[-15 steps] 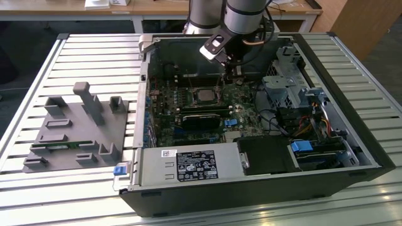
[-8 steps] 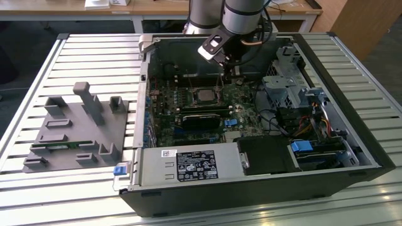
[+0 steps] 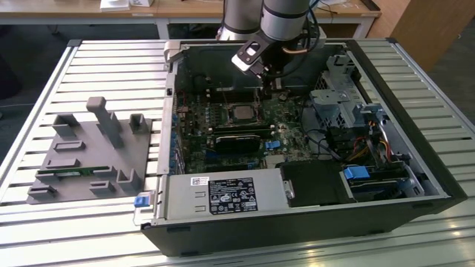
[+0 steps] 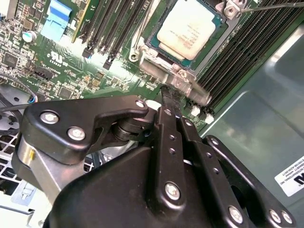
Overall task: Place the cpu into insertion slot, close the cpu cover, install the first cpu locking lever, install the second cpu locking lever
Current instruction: 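Close the cpu cover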
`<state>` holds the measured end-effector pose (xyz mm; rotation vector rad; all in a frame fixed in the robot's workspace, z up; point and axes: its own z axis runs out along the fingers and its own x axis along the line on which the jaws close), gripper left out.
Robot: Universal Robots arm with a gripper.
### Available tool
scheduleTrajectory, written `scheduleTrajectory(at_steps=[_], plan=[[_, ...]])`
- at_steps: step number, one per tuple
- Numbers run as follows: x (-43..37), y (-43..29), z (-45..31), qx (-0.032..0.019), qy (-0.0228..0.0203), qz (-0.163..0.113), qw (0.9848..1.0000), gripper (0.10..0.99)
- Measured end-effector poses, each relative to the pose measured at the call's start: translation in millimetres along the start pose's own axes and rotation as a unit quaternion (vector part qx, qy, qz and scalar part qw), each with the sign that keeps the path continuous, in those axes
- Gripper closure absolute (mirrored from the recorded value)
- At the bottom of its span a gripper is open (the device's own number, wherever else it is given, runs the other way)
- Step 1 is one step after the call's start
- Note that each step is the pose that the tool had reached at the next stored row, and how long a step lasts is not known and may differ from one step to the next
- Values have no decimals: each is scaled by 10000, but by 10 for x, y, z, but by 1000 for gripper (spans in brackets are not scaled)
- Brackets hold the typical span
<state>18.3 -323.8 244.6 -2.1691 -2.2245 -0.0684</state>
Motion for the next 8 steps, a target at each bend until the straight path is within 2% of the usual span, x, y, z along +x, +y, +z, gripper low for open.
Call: scheduleTrajectory(at_steps=[8], plan=[[1,-40,3,0,0,0,10000,980]])
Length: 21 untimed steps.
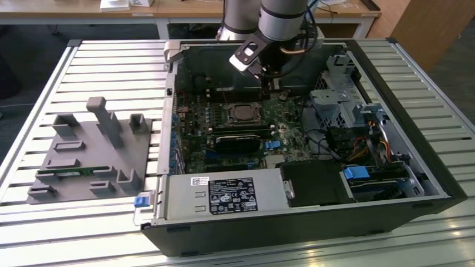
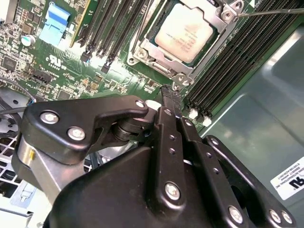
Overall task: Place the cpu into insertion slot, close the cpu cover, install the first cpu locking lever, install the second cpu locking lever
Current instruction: 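Close the cpu cover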
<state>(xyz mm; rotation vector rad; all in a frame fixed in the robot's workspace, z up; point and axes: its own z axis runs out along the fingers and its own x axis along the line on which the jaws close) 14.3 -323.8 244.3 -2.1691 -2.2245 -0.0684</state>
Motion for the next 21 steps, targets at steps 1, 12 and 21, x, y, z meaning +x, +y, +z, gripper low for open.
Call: scheduleTrajectory(at_steps=[1,12,21], plan=[[0,-5,0,0,0,0,10000,980],[1,-65,8,0,0,0,10000,980],[3,-160,13,0,0,0,10000,980]])
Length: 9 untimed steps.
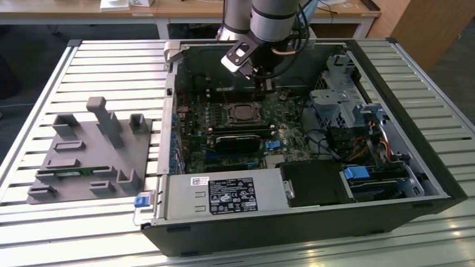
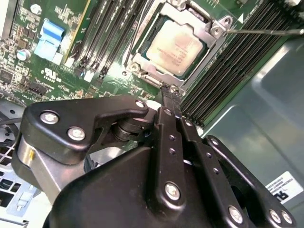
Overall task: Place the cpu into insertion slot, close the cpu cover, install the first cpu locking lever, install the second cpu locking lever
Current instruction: 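Close the cpu cover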
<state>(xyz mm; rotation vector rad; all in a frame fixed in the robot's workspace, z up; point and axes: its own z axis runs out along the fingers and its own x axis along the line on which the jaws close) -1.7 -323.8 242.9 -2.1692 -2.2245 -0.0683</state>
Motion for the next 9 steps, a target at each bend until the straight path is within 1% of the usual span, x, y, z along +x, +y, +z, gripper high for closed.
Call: scheduleTrajectory(at_steps=[4,9], plan=[[1,-41,1,0,0,0,10000,980],[3,-145,4,0,0,0,10000,980]])
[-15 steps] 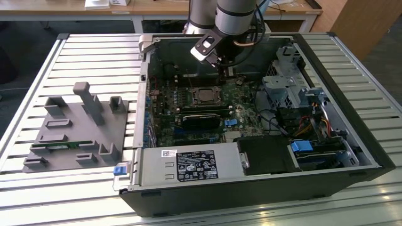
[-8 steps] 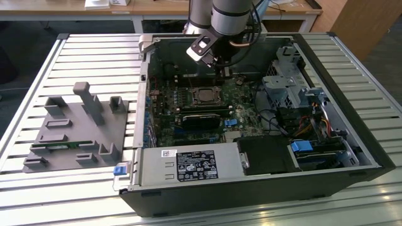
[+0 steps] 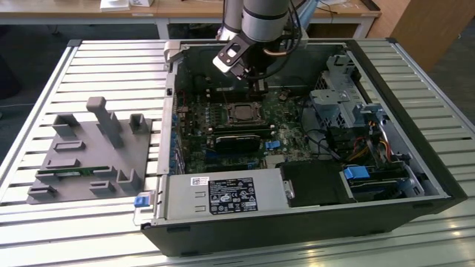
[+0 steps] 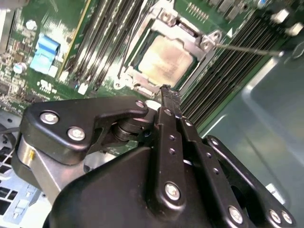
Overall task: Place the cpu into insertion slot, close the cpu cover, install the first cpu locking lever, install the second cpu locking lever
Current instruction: 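Close the cpu cover, then install the first cpu locking lever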
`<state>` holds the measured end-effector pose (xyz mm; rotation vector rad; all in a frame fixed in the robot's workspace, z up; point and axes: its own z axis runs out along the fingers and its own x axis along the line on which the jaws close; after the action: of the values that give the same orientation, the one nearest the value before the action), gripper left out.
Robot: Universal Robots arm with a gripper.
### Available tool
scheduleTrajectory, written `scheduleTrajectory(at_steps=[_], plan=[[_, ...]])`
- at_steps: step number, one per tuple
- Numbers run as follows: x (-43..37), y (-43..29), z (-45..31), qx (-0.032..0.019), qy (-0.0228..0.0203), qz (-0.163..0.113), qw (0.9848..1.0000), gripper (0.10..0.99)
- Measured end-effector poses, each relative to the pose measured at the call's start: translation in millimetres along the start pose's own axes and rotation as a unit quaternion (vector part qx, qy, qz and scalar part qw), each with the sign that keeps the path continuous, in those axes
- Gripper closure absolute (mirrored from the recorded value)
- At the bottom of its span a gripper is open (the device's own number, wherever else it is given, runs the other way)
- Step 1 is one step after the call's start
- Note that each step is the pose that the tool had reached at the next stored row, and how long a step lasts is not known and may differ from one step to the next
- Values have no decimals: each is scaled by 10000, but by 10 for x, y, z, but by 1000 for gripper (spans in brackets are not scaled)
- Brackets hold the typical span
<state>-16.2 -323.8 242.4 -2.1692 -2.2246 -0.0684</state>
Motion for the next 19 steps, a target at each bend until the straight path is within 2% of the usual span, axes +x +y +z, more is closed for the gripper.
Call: scheduleTrajectory(at_steps=[13,19], plan=[[4,-195,11,0,0,0,10000,980],[5,-235,8,1,-1,0,10000,980]])
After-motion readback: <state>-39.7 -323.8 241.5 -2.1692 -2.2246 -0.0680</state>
